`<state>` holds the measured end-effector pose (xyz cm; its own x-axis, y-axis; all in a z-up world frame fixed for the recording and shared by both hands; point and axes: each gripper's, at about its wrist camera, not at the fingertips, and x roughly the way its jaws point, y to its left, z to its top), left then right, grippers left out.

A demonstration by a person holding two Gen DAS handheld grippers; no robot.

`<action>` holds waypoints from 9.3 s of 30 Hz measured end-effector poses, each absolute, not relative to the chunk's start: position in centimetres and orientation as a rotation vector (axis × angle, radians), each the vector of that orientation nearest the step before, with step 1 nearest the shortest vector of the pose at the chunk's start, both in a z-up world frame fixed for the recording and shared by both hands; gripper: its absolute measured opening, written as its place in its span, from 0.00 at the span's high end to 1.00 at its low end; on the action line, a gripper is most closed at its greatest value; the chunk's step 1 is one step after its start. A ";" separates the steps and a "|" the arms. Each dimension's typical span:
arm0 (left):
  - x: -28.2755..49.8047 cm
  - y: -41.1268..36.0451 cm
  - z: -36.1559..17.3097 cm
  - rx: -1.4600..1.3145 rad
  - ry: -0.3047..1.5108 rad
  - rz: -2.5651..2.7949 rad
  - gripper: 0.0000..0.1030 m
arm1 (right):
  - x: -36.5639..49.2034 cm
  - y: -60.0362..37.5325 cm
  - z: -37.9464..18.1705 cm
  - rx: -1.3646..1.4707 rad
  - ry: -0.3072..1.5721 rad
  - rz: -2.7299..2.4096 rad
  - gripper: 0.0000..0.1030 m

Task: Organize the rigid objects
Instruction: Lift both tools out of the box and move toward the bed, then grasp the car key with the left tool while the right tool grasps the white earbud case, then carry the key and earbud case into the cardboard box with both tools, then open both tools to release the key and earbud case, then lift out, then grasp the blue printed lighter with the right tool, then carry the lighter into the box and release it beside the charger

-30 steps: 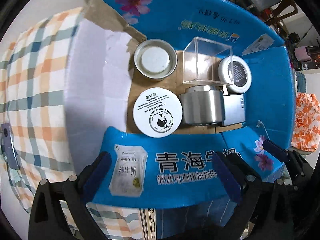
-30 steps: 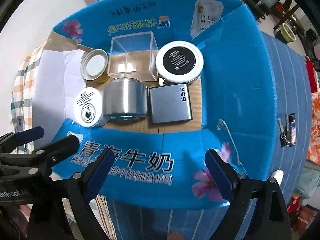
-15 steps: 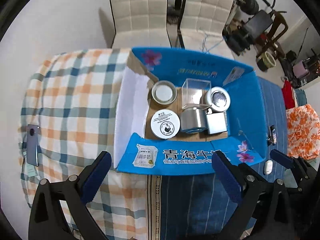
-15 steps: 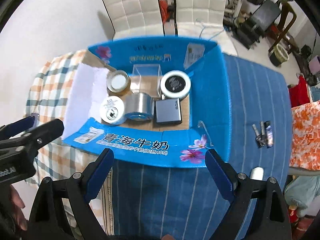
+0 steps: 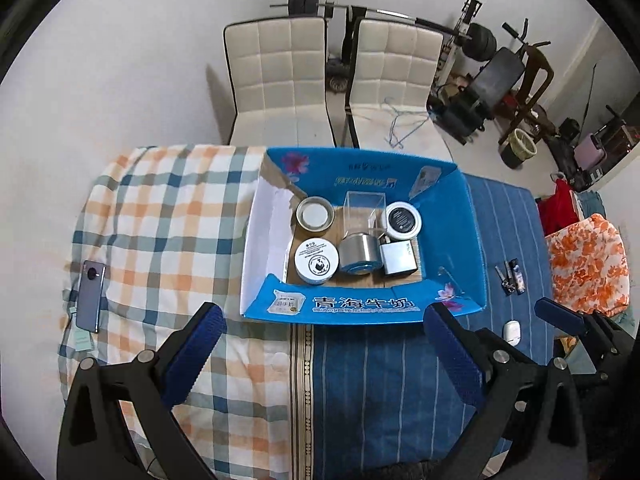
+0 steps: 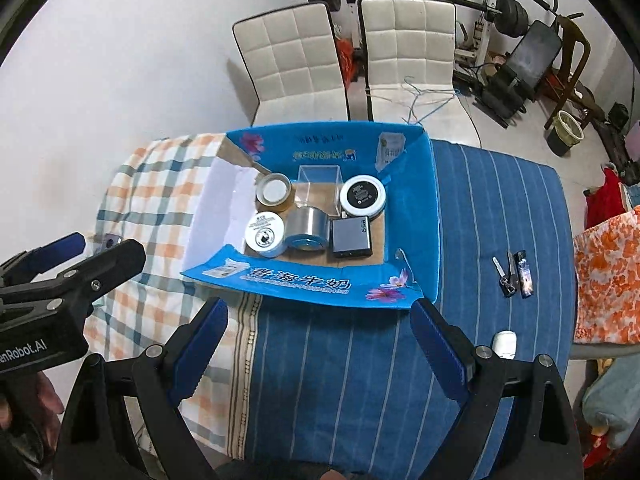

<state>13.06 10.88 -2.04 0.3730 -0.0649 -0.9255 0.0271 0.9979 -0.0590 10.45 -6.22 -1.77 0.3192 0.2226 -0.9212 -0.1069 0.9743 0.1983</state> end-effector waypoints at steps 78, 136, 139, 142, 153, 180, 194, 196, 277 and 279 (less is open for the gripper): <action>17.8 -24.0 -24.0 0.136 1.487 -0.428 0.94 | 11.0 -41.2 -25.9 0.424 1.456 -0.319 0.52; 19.8 8.6 -22.9 -0.144 1.445 -0.164 0.97 | 21.4 -4.0 -25.1 0.126 1.507 0.062 0.52; 19.9 8.6 -22.4 -0.139 1.442 -0.171 0.97 | 21.6 -4.3 -24.8 0.144 1.500 0.067 0.50; 20.2 8.7 -21.7 -0.139 1.433 -0.189 0.97 | 21.7 -4.7 -23.3 0.159 1.487 0.084 0.46; 20.0 7.1 -16.2 -0.084 1.384 -0.172 0.47 | 19.2 -11.1 -13.6 0.373 1.314 0.063 0.27; 22.4 -11.0 -17.3 0.028 1.307 -0.146 0.06 | 17.7 -37.5 -24.2 0.391 1.459 -0.381 0.27; 23.1 -16.1 -19.1 0.074 1.282 -0.035 0.06 | 22.5 -37.8 -29.3 0.192 1.507 -0.247 0.47; 23.3 -16.0 -19.1 0.099 1.261 0.013 0.06 | 22.8 -36.7 -28.9 0.160 1.504 -0.233 0.67; 19.9 12.5 -22.5 0.001 1.420 0.010 0.07 | 22.0 -2.3 -24.5 0.190 1.472 0.153 0.74; 19.9 12.4 -22.2 0.009 1.411 0.017 0.07 | 22.0 -2.2 -24.5 0.185 1.477 0.157 0.73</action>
